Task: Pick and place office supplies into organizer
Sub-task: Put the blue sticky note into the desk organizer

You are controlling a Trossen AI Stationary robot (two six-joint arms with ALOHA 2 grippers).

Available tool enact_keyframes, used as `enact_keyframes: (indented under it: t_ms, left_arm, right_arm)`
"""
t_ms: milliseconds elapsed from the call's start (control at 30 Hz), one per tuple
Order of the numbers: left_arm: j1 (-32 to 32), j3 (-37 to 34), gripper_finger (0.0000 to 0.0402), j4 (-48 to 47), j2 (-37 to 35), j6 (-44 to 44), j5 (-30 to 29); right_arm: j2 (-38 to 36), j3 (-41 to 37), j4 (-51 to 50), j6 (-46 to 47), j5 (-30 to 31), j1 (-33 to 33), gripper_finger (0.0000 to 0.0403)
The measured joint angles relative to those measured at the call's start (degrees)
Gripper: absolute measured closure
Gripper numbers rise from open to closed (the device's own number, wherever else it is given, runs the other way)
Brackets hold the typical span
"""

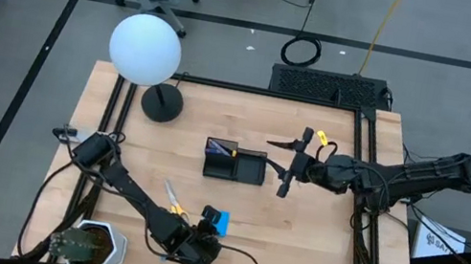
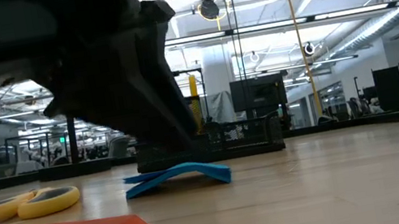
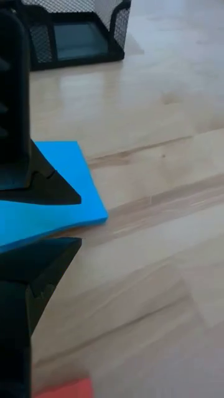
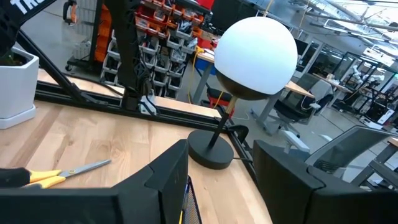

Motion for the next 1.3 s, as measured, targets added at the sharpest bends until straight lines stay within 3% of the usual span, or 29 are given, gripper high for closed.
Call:
enact_keyframes:
  t_ms: [633,1300]
  left_arm:
    - [1.29,0.06,0.0300,1.05,2.70,-0.60,2.15]
    - [1.03,0.13,0.0300,0.75,4.06,0.20,-0.85]
  right_arm:
    - [0.02,0.00,-0.17,0.00,-0.02,0.00,0.0232]
    - [0.02,0.00,-0.22,-0.03,-0.04,0.00,0.0232]
